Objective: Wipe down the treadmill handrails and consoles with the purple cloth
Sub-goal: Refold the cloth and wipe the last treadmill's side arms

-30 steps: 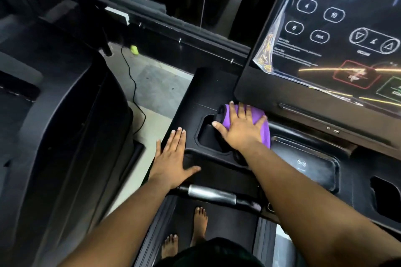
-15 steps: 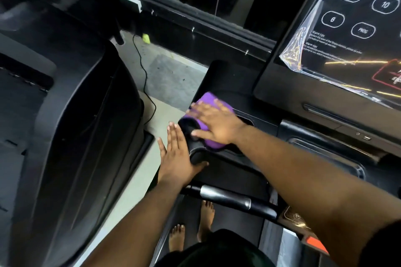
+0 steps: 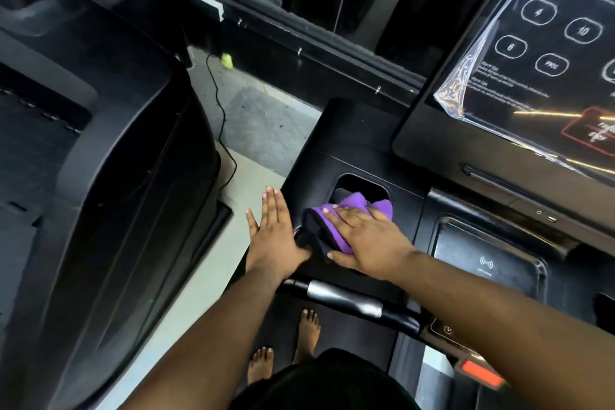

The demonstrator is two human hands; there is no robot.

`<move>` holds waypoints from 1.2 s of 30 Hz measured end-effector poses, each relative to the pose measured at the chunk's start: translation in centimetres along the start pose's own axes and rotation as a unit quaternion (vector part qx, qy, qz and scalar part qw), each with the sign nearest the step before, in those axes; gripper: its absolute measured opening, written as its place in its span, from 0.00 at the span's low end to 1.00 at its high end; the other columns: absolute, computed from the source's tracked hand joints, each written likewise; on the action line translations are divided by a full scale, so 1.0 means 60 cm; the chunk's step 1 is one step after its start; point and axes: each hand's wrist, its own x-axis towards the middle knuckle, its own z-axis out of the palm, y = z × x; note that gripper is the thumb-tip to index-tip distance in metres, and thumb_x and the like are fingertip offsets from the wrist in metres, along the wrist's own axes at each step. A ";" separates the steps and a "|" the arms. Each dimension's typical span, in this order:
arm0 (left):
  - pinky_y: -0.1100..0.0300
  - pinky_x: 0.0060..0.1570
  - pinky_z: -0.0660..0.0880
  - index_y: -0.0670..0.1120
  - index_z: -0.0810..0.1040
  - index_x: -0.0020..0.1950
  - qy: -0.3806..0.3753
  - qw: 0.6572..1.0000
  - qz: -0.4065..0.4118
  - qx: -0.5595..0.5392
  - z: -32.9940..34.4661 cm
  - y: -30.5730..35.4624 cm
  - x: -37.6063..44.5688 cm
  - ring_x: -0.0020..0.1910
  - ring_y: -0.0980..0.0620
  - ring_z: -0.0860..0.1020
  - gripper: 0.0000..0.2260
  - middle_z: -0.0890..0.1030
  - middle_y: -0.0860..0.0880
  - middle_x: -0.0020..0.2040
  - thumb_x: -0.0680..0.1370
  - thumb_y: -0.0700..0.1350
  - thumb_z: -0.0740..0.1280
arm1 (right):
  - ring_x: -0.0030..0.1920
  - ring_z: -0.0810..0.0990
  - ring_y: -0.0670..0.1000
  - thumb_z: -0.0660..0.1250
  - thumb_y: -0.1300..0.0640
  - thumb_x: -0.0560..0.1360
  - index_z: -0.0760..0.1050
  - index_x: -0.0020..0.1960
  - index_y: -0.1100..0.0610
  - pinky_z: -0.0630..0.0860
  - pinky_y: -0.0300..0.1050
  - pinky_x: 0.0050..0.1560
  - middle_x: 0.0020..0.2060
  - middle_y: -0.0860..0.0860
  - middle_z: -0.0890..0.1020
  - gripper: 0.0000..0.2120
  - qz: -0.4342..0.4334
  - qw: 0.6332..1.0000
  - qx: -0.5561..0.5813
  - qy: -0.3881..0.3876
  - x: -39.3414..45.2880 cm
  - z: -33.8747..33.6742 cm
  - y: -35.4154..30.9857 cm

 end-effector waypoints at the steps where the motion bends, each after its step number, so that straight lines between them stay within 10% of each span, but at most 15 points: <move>1: 0.39 0.79 0.35 0.40 0.28 0.80 -0.006 1.000 0.003 0.004 -0.001 -0.001 0.001 0.82 0.47 0.35 0.61 0.33 0.42 0.83 0.71 0.67 0.69 | 0.79 0.62 0.54 0.39 0.28 0.73 0.47 0.84 0.54 0.57 0.57 0.77 0.80 0.53 0.63 0.47 0.020 0.999 -0.022 -0.014 0.002 -0.004 -0.002; 6: 0.39 0.79 0.36 0.42 0.29 0.81 -0.007 1.000 0.011 0.004 0.003 -0.001 0.001 0.82 0.48 0.35 0.59 0.33 0.44 0.83 0.72 0.66 0.69 | 0.73 0.70 0.59 0.50 0.36 0.82 0.50 0.82 0.65 0.60 0.60 0.74 0.74 0.60 0.72 0.40 0.154 0.987 -0.034 0.020 0.057 -0.007 -0.076; 12: 0.40 0.78 0.36 0.44 0.29 0.81 -0.002 1.000 0.023 0.011 -0.003 0.002 -0.002 0.83 0.49 0.36 0.61 0.34 0.45 0.83 0.70 0.63 0.72 | 0.65 0.79 0.55 0.69 0.39 0.72 0.73 0.75 0.51 0.73 0.60 0.66 0.67 0.52 0.80 0.34 -0.053 0.990 -0.086 0.102 -0.033 0.020 0.022; 15: 0.39 0.79 0.37 0.46 0.29 0.81 0.005 0.999 0.041 0.025 -0.007 0.002 -0.004 0.83 0.49 0.37 0.60 0.34 0.47 0.83 0.71 0.64 0.72 | 0.56 0.79 0.54 0.64 0.37 0.72 0.78 0.69 0.50 0.71 0.55 0.56 0.57 0.47 0.84 0.30 -0.046 0.985 -0.154 0.061 -0.063 -0.005 0.072; 21: 0.37 0.79 0.39 0.47 0.38 0.84 0.045 0.989 0.126 0.065 -0.001 0.000 -0.011 0.83 0.51 0.37 0.49 0.37 0.49 0.84 0.75 0.62 0.67 | 0.78 0.62 0.57 0.50 0.25 0.76 0.51 0.83 0.48 0.63 0.63 0.72 0.81 0.50 0.61 0.43 0.254 0.957 0.092 0.102 -0.068 -0.055 0.055; 26: 0.40 0.78 0.35 0.48 0.39 0.84 0.017 0.982 0.161 0.100 0.001 0.006 -0.012 0.82 0.52 0.35 0.45 0.35 0.50 0.84 0.78 0.62 0.62 | 0.83 0.41 0.55 0.27 0.18 0.65 0.40 0.83 0.43 0.46 0.74 0.77 0.83 0.48 0.42 0.52 0.199 0.979 0.054 0.001 -0.079 0.019 0.064; 32: 0.38 0.79 0.37 0.48 0.34 0.83 -0.008 0.982 0.142 0.121 0.004 0.008 -0.002 0.82 0.53 0.34 0.46 0.34 0.51 0.83 0.78 0.63 0.60 | 0.83 0.44 0.55 0.46 0.28 0.79 0.38 0.83 0.45 0.46 0.71 0.77 0.84 0.49 0.45 0.40 0.251 0.966 0.047 0.049 0.021 -0.009 0.114; 36: 0.39 0.79 0.38 0.48 0.35 0.83 -0.001 0.983 0.147 0.108 0.003 0.005 -0.002 0.82 0.53 0.35 0.46 0.35 0.51 0.84 0.78 0.62 0.61 | 0.83 0.42 0.55 0.41 0.25 0.76 0.38 0.83 0.47 0.46 0.66 0.79 0.83 0.50 0.42 0.44 0.217 0.975 0.054 0.008 -0.024 0.000 0.090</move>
